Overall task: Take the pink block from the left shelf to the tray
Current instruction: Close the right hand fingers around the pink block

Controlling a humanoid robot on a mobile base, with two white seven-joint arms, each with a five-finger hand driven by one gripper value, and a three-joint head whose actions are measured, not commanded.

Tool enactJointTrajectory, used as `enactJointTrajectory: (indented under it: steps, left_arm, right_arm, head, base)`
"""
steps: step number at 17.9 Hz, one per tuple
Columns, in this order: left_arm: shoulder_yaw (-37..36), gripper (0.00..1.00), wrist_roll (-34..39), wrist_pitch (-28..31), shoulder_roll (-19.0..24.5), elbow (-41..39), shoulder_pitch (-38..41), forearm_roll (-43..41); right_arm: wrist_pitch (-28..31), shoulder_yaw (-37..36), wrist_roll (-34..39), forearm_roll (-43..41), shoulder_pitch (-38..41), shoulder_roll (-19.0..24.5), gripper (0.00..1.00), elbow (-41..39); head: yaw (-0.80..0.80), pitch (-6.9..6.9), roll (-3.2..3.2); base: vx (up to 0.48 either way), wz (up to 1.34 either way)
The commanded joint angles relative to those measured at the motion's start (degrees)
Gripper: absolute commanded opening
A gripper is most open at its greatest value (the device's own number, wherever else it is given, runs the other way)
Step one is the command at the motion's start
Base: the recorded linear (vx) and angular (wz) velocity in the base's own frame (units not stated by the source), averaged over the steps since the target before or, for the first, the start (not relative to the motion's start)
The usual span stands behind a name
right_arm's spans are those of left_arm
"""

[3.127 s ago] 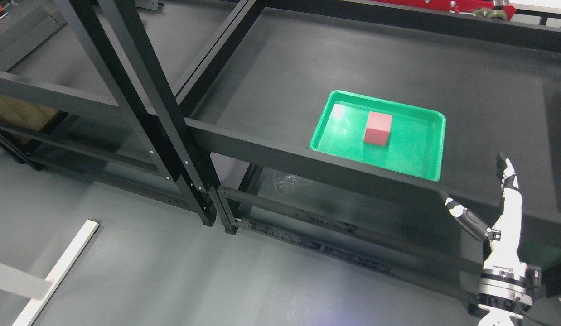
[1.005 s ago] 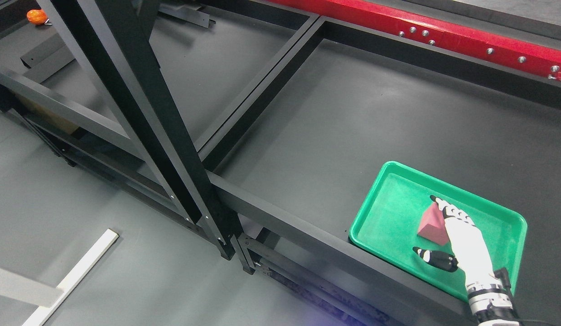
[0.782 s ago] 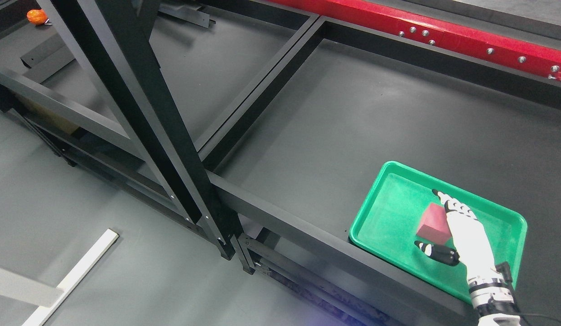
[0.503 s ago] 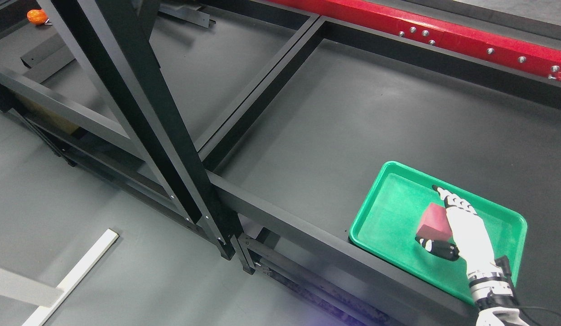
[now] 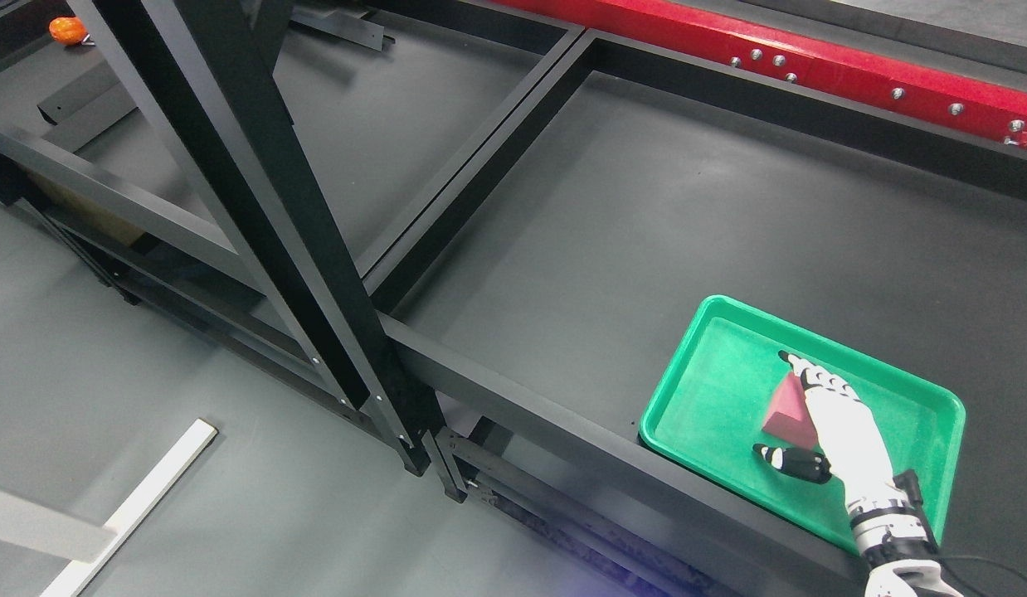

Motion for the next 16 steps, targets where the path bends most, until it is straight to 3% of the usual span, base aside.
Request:
enactJointTrajectory:
  steps: [1,3,7,10,14,16]
  left_arm:
    - [0.0,1.0,0.05,-0.04,1.0,0.0,0.53,-0.09]
    - [0.0,1.0,0.05,-0.04,1.0,0.0,0.53,-0.09]
    - [0.0,1.0,0.05,-0.04,1.0,0.0,0.53,-0.09]
    - [0.0,1.0,0.05,-0.04,1.0,0.0,0.53,-0.09]
    - [0.0,1.0,0.05,-0.04,1.0,0.0,0.53,-0.09]
    - [0.0,1.0,0.05,-0.04,1.0,0.0,0.53,-0.09]
  right_arm:
    - [0.24,0.71,-0.66,0.09,-0.59,-0.3,0.92,3.37]
    - [1.99,0.63,-0.84,0.09,-1.11,-0.3,0.77,3.46]
    - [2.44,0.62,-0.84,0.0,-1.29,-0.3,0.58,3.55]
    - [2.44,0.54,-0.76,-0.61,-1.65,-0.3,0.32,3.55]
    - [2.0,0.19,-0.76,-0.88,-2.08,-0.21,0.05,3.55]
    - [1.91,-0.08,-0.84,-1.4,-2.08,-0.13,0.03,3.55]
  head:
    - [0.0,0.0,0.0]
    - [0.0,0.0,0.0]
    - [0.0,0.0,0.0]
    - [0.0,0.0,0.0]
    - [0.0,0.0,0.0]
    - [0.0,0.0,0.0]
  base:
    - [0.0,0.0]
    - [0.0,0.0]
    - [0.0,0.0]
    - [0.0,0.0]
    - [0.0,0.0]
    - [0.0,0.0]
